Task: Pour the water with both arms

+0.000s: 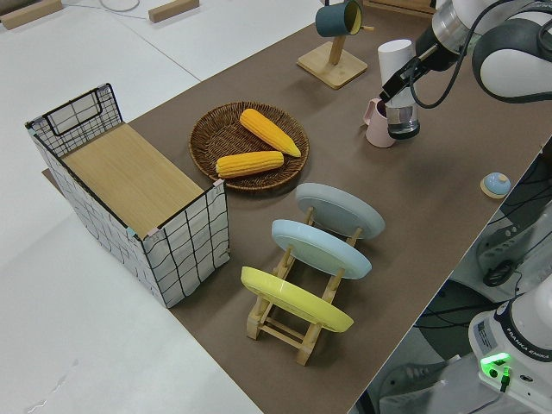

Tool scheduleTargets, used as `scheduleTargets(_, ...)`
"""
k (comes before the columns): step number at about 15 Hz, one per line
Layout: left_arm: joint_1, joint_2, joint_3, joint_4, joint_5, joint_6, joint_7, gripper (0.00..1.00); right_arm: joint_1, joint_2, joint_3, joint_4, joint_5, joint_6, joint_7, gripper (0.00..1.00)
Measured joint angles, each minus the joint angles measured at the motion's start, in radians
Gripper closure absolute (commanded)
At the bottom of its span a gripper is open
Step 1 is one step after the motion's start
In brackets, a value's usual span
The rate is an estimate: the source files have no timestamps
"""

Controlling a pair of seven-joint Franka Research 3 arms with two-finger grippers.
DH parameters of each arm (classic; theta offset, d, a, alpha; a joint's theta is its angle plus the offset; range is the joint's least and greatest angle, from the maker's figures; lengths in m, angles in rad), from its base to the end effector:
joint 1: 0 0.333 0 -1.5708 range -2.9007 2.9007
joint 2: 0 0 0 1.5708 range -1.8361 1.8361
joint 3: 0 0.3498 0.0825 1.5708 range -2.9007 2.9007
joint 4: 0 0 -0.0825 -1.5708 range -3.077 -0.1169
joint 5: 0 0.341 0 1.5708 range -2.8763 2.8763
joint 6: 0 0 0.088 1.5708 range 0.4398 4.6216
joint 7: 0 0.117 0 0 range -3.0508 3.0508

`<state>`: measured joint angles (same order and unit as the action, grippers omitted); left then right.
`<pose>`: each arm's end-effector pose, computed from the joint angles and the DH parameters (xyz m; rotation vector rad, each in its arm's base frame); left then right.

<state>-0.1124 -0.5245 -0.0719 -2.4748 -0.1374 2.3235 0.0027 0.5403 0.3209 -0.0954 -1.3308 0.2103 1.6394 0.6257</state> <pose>0.3609 -0.0751 0.5501 2.9749 -0.1624 0.5493 0.5465 0.2977 0.5780 -2.9752 0.2861 0.1516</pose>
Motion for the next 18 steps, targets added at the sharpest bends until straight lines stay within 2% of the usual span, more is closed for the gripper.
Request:
scheduleTargets(3, -0.056, 0.001, -0.014, -0.039, -0.020, 0.041, -0.009, 1.00, -0.082, -0.055, -0.004, -0.002, -0.064, -0.091, -0.147, 0.011)
scheduleTargets(5, -0.068, 0.002, -0.051, -0.069, -0.035, 0.076, -0.022, 1.00, -0.138, -0.078, -0.005, -0.002, -0.095, -0.127, -0.251, 0.011)
scheduleTargets(8, -0.070, 0.002, -0.108, -0.091, -0.070, 0.092, -0.028, 1.00, -0.246, -0.113, -0.008, -0.002, -0.127, -0.153, -0.384, 0.011)
scheduleTargets(11, -0.080, 0.012, -0.131, -0.099, -0.078, 0.092, -0.031, 1.00, -0.351, -0.147, -0.009, -0.003, -0.134, -0.173, -0.503, 0.011)
scheduleTargets(15, -0.081, 0.063, -0.148, -0.100, -0.078, 0.093, -0.031, 1.00, -0.438, -0.178, -0.008, -0.003, -0.157, -0.202, -0.590, 0.011)
scheduleTargets(18, -0.082, 0.114, -0.162, -0.089, -0.078, 0.097, -0.031, 1.00, -0.457, -0.186, -0.008, -0.003, -0.157, -0.214, -0.595, 0.011)
